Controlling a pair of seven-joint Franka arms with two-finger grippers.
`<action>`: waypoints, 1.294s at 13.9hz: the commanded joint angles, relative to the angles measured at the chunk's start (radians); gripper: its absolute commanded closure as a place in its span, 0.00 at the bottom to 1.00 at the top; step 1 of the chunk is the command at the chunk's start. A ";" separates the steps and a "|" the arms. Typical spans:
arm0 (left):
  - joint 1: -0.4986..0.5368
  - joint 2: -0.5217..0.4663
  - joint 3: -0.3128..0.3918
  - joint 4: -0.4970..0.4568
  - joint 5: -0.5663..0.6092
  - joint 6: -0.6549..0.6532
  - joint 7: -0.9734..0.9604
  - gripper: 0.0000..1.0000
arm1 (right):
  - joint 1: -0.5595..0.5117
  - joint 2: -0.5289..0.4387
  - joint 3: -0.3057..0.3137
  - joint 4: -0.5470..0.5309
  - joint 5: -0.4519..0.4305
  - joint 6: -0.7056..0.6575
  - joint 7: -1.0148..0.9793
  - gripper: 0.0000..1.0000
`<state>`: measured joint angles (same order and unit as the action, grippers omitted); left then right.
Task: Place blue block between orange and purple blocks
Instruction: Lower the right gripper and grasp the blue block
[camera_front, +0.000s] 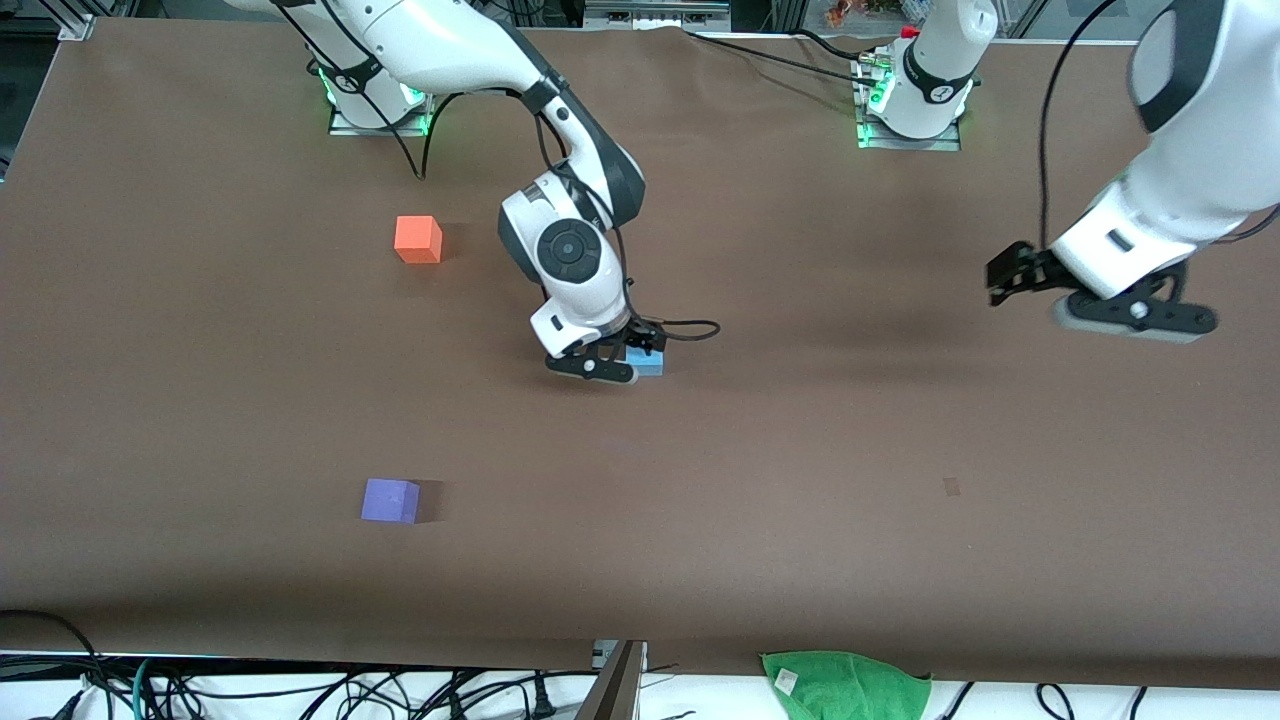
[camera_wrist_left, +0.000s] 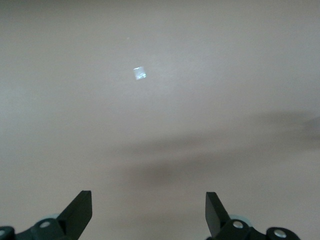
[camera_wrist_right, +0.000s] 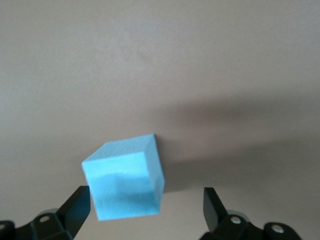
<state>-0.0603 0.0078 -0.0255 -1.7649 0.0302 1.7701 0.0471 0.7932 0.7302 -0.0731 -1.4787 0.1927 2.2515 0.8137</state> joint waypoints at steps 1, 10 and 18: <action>0.088 -0.086 -0.008 -0.085 -0.019 0.025 0.082 0.00 | 0.034 0.020 -0.014 0.006 -0.006 0.014 0.028 0.00; 0.079 -0.043 -0.022 -0.016 -0.010 0.011 0.037 0.00 | 0.055 0.098 -0.017 0.008 -0.024 0.114 0.015 0.37; 0.076 0.044 -0.022 0.042 -0.012 0.014 -0.021 0.00 | -0.115 -0.064 -0.094 -0.024 -0.007 -0.177 -0.362 1.00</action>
<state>0.0205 0.0287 -0.0496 -1.7733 0.0292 1.7966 0.0424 0.7584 0.7636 -0.1632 -1.4603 0.1813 2.1888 0.5819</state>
